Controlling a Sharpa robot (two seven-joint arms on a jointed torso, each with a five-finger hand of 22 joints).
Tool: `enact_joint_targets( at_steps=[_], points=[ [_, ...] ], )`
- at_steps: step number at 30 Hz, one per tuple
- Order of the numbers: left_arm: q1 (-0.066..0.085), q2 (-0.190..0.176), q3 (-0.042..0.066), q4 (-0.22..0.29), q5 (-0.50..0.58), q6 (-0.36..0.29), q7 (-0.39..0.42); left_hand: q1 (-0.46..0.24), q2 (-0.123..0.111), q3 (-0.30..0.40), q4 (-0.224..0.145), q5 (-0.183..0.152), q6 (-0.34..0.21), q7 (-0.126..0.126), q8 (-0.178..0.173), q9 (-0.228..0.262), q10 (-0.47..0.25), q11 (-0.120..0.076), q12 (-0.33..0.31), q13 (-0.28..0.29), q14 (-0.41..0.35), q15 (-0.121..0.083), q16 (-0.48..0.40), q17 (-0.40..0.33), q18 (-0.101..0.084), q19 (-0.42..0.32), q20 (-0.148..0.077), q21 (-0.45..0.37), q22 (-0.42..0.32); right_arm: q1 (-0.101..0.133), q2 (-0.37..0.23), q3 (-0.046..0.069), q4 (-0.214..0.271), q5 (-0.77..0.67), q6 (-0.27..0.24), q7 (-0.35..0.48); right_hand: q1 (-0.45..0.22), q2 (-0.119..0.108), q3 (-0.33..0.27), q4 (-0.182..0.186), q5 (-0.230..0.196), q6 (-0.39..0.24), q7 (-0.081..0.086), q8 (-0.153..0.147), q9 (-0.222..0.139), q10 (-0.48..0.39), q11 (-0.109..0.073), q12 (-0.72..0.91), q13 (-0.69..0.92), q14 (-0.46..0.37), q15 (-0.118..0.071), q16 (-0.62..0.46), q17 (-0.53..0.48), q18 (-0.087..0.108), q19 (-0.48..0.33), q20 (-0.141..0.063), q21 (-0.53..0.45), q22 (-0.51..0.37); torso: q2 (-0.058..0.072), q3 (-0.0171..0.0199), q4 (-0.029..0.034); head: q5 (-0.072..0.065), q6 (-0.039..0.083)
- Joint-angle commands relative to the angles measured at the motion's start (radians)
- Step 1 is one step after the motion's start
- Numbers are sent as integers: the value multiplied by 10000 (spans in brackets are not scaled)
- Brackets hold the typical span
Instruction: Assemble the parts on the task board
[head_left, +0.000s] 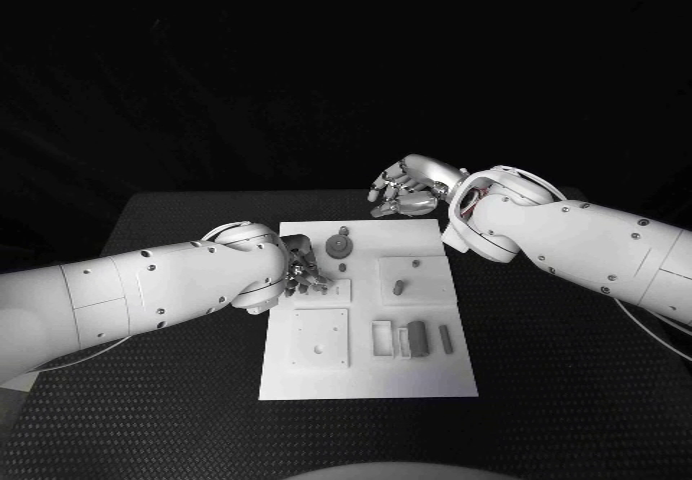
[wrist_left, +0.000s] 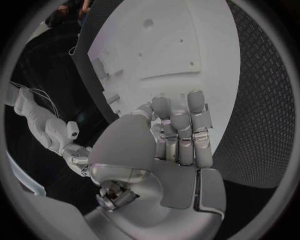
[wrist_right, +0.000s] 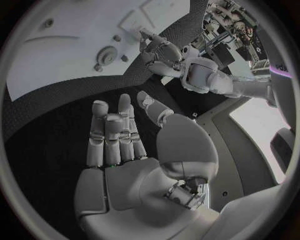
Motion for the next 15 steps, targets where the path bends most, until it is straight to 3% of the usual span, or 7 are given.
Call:
enact_joint_targets(
  at_steps=[1,3,6,10,11,15],
  points=[
    [-6,51,8,-63,-282,283,60,-152,115,931,-1074,107,1240,-1092,1930,1392,-173,-198,78,-32,-187,-142,104,-100,67,84,-126,34,61,1,8,5,20,30,144,62,-39,-32,1,34,38,183,220,-40,3,-9,40,-42,-10,-63,-8,-43,-13,113,-40,14,-42,122,1,4,-7,-5,-21],
    [-12,65,8,-92,-302,320,62,-379,146,1046,-1333,183,1249,-1096,1913,1430,-191,-200,112,-71,-211,-144,181,-203,63,75,-125,10,112,1,6,5,19,31,151,61,-40,-31,1,35,38,183,221,-41,3,-8,40,-43,-11,-63,-8,-43,-13,113,-40,14,-43,122,2,1,-10,-3,-22],
    [-19,96,9,-132,-363,350,69,-1250,212,1557,-2228,345,1281,-1096,1849,1513,-205,-197,207,-180,-257,-142,375,-486,50,115,-129,-53,237,1,2,5,23,33,160,61,-44,-31,-1,37,37,183,221,-42,3,-7,41,-45,-13,-63,-7,-43,-13,113,-40,15,-43,122,2,2,-7,-14,-34],
    [-46,143,9,-175,-397,326,81,-3851,476,3334,-4412,590,1414,-1092,1724,1644,-162,-184,353,-410,-252,-124,693,-1030,5,366,-135,-200,434,0,8,5,15,37,170,63,-50,-33,-4,39,37,183,222,-44,3,-6,41,-47,-16,-64,-7,-43,-13,113,-41,17,-44,123,6,5,0,-30,-42],
    [-53,150,9,-187,-397,327,88,-4185,501,3602,-4638,693,1422,-1093,1701,1664,-150,-183,372,-443,-250,-127,730,-1108,-8,402,-126,-238,455,0,15,5,14,37,173,62,-51,-33,-4,39,37,183,222,-44,3,-6,42,-48,-16,-65,-7,-43,-13,113,-41,17,-44,123,5,3,-3,-21,-38],
    [-69,164,10,-208,-462,328,106,-4648,552,3959,-4891,708,1456,-1089,1683,1710,-131,-180,403,-497,-243,-128,798,-1235,-18,484,-124,-291,501,0,6,5,14,39,193,61,-57,-32,-6,42,37,183,222,-46,3,-4,42,-50,-19,-66,-6,-43,-13,113,-42,19,-45,123,0,7,-8,-31,-52]
  ],
)
